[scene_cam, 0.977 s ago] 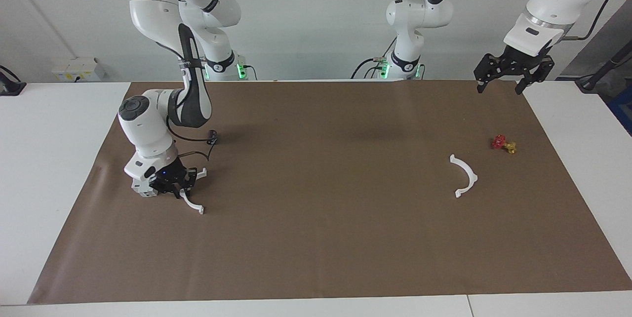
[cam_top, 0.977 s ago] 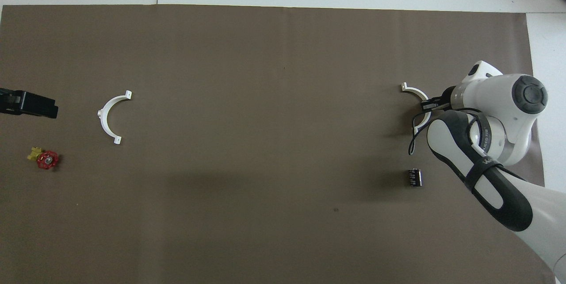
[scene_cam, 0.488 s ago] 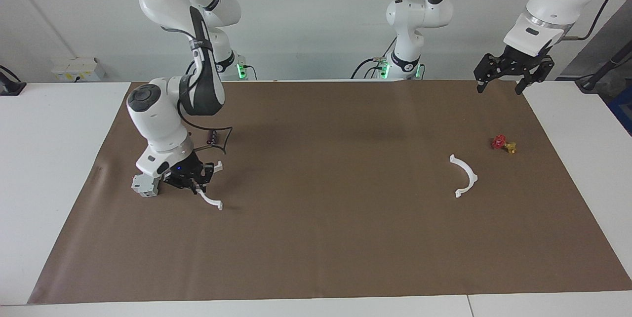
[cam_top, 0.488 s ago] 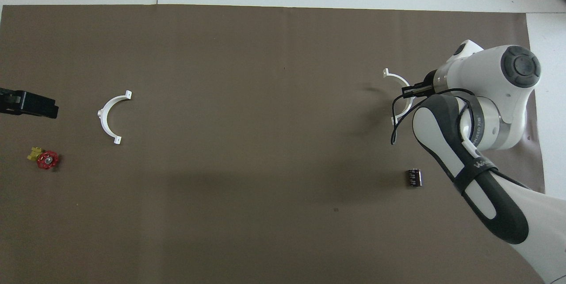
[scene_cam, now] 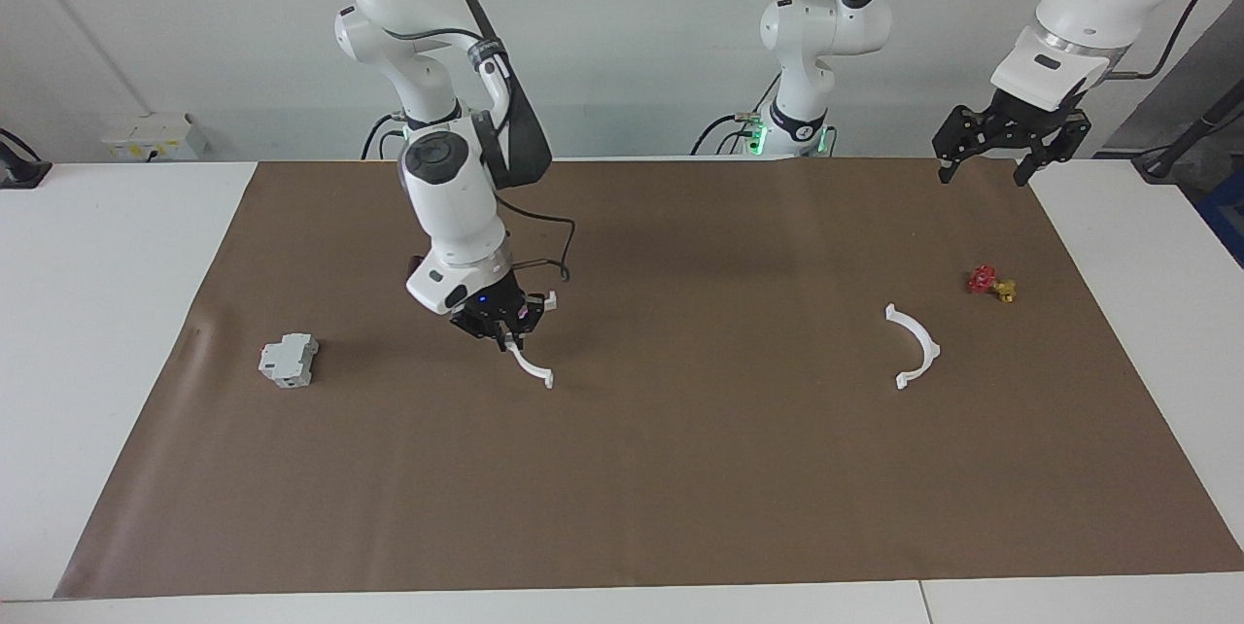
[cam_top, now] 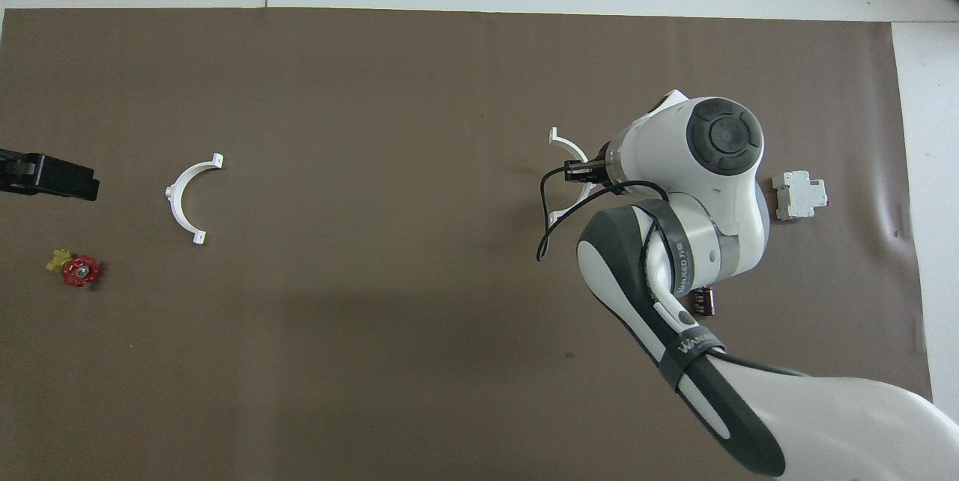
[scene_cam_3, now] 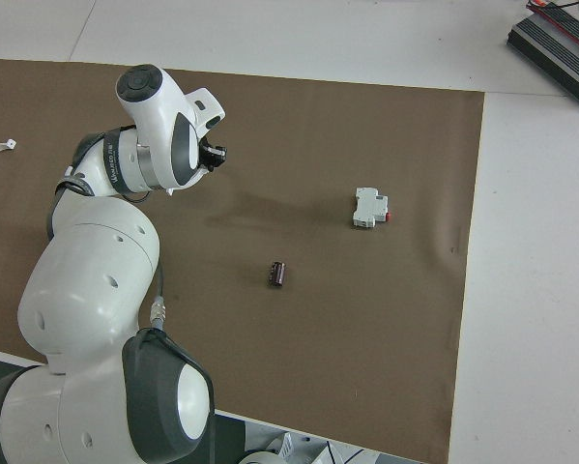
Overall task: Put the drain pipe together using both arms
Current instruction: 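Grasp the white clamp half and carry it toward the table center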
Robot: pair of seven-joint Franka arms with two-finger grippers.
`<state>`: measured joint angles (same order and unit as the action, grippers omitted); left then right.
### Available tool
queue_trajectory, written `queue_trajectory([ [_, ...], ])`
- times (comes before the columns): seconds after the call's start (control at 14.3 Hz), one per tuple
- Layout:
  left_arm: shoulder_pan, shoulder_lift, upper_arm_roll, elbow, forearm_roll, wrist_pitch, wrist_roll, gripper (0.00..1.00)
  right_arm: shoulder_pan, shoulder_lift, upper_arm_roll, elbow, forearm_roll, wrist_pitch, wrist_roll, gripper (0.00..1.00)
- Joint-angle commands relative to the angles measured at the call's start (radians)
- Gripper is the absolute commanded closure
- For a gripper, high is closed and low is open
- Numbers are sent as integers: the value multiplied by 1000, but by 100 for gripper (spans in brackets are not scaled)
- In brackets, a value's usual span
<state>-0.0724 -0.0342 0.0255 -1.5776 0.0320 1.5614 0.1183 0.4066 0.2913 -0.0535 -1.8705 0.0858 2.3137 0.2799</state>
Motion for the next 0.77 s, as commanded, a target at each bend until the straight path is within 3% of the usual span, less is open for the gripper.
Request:
queue_trajectory([
  [0.0, -17, -15, 10, -19, -14, 9, -2, 0, 73, 32, -5, 25, -44, 3, 132, 100],
  [0.21, -15, -15, 8, -21, -14, 8, -3, 0, 127, 118, -3, 109, -159, 6, 299, 100],
  [0.7, -15, -16, 2, -19, -14, 3, -22, 0, 176, 172, -3, 96, -230, 50, 325, 100],
])
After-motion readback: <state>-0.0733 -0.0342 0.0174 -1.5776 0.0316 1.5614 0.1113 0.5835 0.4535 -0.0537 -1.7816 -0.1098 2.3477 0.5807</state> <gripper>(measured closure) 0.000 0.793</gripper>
